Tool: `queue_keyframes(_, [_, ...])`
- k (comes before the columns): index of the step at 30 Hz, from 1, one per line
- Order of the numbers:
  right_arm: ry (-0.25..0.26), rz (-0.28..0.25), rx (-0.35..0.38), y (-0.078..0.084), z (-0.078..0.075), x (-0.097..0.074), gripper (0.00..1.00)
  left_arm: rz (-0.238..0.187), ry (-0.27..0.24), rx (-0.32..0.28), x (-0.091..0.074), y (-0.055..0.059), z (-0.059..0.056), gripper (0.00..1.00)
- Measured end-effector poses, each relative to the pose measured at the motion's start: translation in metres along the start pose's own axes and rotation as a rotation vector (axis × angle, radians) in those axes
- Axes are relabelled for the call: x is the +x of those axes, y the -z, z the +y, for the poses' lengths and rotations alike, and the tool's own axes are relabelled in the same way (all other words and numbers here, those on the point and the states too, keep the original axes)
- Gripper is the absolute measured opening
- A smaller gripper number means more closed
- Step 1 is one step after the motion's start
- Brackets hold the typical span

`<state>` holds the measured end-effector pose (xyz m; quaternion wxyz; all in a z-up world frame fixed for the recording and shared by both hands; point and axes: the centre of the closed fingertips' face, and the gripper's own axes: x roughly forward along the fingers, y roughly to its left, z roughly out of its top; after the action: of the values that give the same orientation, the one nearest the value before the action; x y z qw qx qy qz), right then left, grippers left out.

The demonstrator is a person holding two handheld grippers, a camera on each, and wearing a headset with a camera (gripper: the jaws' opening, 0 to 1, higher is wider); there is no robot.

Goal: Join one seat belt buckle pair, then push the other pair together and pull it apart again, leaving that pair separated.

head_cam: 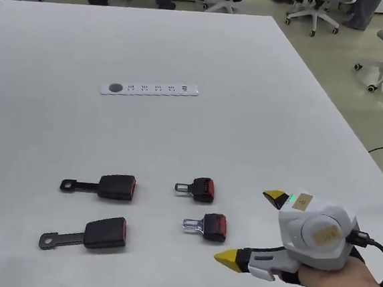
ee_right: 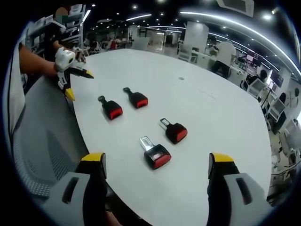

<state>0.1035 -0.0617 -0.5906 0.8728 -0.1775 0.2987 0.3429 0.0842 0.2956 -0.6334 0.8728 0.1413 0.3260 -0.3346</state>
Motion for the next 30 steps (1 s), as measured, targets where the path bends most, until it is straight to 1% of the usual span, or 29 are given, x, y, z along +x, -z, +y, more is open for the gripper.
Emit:
queue_keyframes(5, [0.0, 0.011, -0.004, 0.0029, 0.0005, -0.0006, 0.9, 0.0, 0.001, 0.003, -0.0004, -0.0007, -0.0007, 0.98])
queue_keyframes(8, [-0.002, 0.009, -0.006, 0.0017, 0.0012, -0.0009, 0.89, -0.003, 0.001, 0.001, -0.0008, -0.0022, -0.0014, 0.98])
queue_keyframes(22, [-0.004, 0.015, -0.018, 0.002, 0.0004, 0.0003, 0.89, -0.013, -0.001, -0.006, -0.0004, -0.0012, 0.0041, 0.98])
queue_keyframes(26, [-0.006, 0.022, -0.023, 0.0033, 0.0, 0.0005, 0.89, -0.018, -0.002, -0.006, -0.0014, -0.0052, 0.0027, 0.97])
queue_keyframes(30, [-0.006, 0.02, -0.021, 0.0028, -0.0014, 0.0011, 0.88, -0.016, 0.0, -0.001, -0.0015, -0.006, 0.0023, 0.97])
